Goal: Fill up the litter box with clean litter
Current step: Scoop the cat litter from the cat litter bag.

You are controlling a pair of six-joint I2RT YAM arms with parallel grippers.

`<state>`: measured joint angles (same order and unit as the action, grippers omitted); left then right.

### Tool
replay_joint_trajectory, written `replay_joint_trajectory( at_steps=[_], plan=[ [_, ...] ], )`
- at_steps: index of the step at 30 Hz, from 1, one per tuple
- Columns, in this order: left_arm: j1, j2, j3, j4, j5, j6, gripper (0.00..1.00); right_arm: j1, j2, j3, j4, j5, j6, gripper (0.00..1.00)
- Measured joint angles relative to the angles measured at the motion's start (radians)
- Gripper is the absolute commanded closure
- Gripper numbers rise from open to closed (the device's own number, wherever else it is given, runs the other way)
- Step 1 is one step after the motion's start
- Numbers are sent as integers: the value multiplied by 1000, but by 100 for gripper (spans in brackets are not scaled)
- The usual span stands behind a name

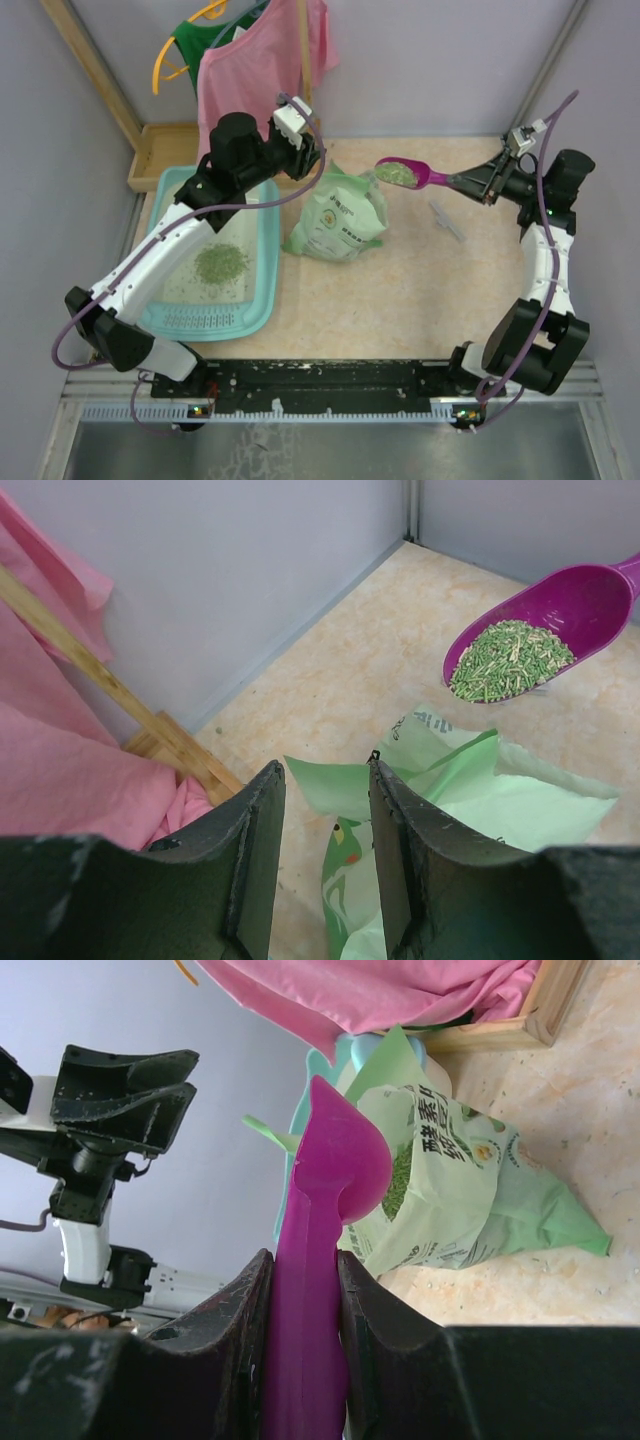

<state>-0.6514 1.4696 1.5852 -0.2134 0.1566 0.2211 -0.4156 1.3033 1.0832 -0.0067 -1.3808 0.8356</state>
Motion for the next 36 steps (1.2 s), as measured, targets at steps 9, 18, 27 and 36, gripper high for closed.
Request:
replay_joint_trajectory(
  at_steps=[9, 18, 27, 36],
  plan=[
    [0, 0, -8, 8, -2, 0, 55, 0, 0, 0, 129, -13, 120, 100],
    [0, -6, -19, 11, -10, 0, 55, 60, 8, 5, 269, -29, 260, 100],
    [0, -39, -48, 13, -26, 0, 55, 126, 47, 58, 314, -37, 321, 100],
    [0, -69, -90, 25, -49, -5, 55, 169, 83, 97, 329, -36, 354, 100]
  ],
)
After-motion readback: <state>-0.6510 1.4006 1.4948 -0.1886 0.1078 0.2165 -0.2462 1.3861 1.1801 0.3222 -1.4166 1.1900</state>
